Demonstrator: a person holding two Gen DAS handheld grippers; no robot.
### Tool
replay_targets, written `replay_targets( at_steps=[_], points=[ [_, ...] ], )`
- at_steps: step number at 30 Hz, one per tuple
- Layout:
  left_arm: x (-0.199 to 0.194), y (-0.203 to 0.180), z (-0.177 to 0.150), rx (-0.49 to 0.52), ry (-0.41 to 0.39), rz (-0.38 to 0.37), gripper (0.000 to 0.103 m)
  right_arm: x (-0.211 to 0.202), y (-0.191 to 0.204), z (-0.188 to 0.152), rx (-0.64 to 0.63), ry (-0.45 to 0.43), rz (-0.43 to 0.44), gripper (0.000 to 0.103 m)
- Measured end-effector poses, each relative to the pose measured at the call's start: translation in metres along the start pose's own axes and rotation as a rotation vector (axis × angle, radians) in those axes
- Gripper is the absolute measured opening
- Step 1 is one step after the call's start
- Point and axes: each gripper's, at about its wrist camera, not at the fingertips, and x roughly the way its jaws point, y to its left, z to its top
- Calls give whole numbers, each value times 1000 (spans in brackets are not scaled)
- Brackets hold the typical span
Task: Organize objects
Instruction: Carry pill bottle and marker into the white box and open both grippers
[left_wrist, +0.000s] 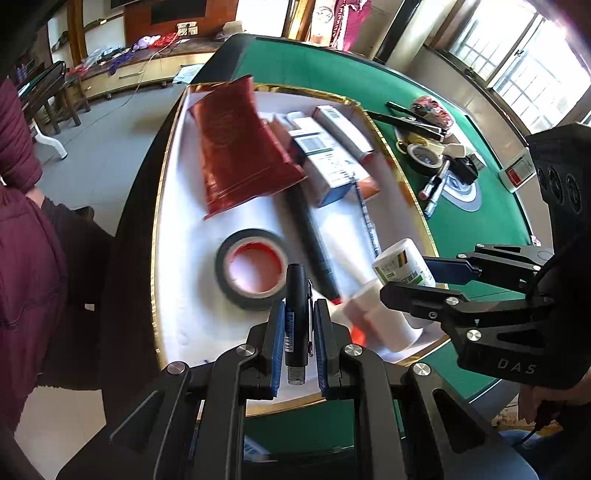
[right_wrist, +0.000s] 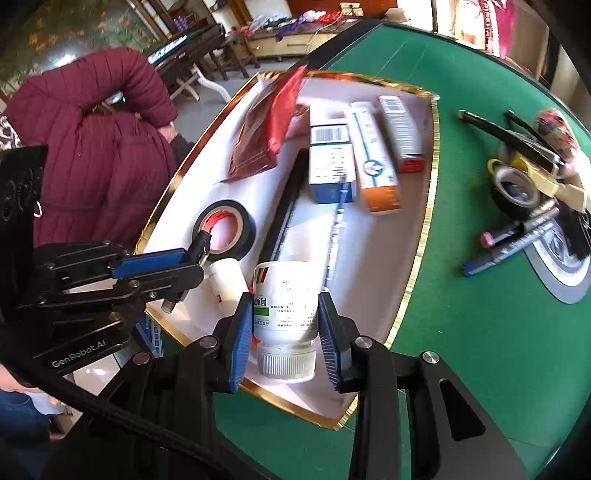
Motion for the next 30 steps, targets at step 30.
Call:
replay_targets(
  at_steps=[30],
  points=[
    [2, 25, -7, -5, -24, 96, 12, 15, 28, 3, -78, -14, -70, 47]
  ],
)
